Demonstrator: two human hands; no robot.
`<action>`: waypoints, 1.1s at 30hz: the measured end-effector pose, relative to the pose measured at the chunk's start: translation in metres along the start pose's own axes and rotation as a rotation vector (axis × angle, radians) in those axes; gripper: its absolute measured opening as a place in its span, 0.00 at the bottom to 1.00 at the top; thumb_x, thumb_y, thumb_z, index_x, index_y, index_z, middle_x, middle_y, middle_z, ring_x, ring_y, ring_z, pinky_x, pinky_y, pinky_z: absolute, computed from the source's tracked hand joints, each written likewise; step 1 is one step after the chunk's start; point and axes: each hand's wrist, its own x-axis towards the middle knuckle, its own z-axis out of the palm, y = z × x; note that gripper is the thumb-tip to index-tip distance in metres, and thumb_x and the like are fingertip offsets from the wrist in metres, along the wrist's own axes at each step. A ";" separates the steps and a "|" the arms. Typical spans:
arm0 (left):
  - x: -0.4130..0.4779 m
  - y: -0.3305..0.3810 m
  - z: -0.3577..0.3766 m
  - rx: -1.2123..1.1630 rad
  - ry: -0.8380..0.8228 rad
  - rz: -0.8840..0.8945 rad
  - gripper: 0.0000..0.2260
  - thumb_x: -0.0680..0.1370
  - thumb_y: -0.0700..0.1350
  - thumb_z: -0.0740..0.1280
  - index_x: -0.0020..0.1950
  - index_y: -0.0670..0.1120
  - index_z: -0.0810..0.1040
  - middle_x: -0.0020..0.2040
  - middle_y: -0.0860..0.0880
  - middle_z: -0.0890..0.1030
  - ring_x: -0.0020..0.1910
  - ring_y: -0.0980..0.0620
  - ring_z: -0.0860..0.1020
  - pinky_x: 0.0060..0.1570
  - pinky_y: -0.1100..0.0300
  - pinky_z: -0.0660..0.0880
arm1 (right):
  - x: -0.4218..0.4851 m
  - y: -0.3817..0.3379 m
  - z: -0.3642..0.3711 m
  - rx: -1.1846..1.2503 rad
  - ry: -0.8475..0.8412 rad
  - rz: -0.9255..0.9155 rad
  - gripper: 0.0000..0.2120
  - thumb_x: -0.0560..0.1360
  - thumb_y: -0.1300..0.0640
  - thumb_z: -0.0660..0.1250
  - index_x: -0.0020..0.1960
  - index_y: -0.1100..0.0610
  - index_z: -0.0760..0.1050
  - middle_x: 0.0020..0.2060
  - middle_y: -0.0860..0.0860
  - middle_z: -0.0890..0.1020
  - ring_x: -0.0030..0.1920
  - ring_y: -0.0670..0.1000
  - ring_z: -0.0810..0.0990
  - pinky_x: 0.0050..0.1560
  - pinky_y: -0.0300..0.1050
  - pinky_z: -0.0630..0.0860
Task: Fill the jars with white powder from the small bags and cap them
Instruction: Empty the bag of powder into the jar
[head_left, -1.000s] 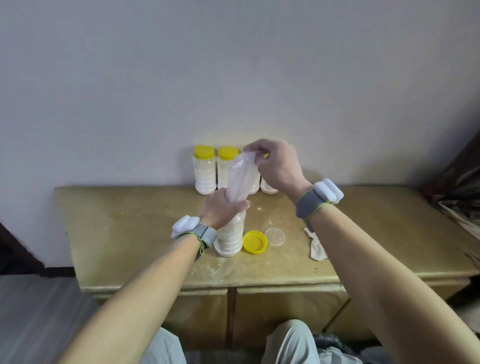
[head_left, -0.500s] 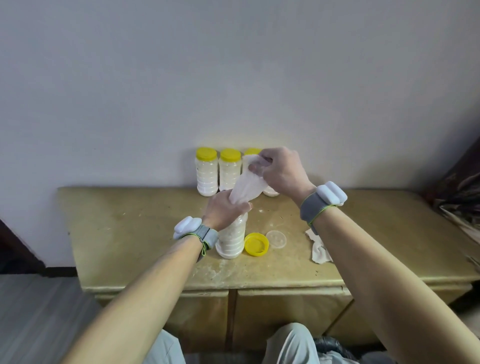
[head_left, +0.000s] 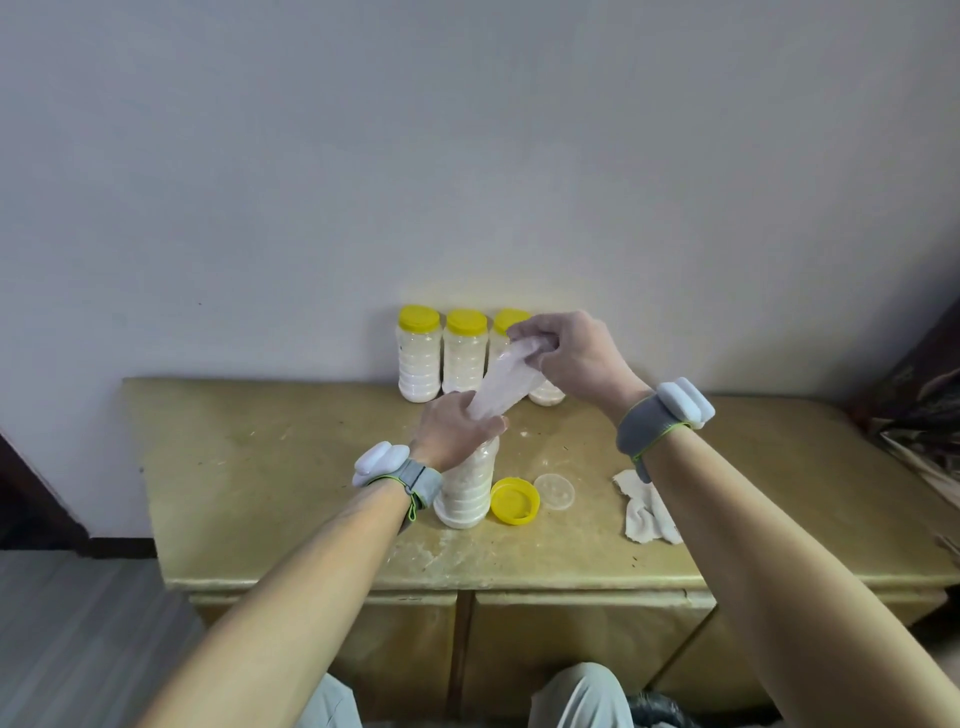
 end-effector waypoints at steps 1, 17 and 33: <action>-0.001 0.001 0.000 -0.006 0.004 -0.003 0.11 0.75 0.53 0.72 0.47 0.45 0.81 0.44 0.48 0.82 0.44 0.48 0.77 0.38 0.56 0.69 | 0.000 0.000 0.000 0.017 0.024 -0.008 0.13 0.74 0.65 0.65 0.53 0.54 0.85 0.43 0.47 0.84 0.46 0.45 0.80 0.41 0.25 0.71; -0.003 0.001 0.000 -0.012 0.006 -0.013 0.11 0.75 0.53 0.72 0.42 0.47 0.77 0.41 0.48 0.80 0.41 0.48 0.75 0.36 0.61 0.69 | 0.006 -0.001 -0.002 0.025 0.147 -0.030 0.09 0.74 0.60 0.68 0.40 0.46 0.78 0.40 0.43 0.83 0.44 0.48 0.81 0.49 0.45 0.78; -0.001 0.000 0.000 -0.067 0.011 -0.036 0.10 0.73 0.52 0.73 0.48 0.47 0.80 0.47 0.49 0.82 0.47 0.48 0.78 0.43 0.57 0.71 | 0.009 -0.004 -0.002 -0.069 -0.184 0.003 0.11 0.77 0.55 0.68 0.59 0.48 0.77 0.52 0.45 0.77 0.52 0.49 0.76 0.52 0.42 0.73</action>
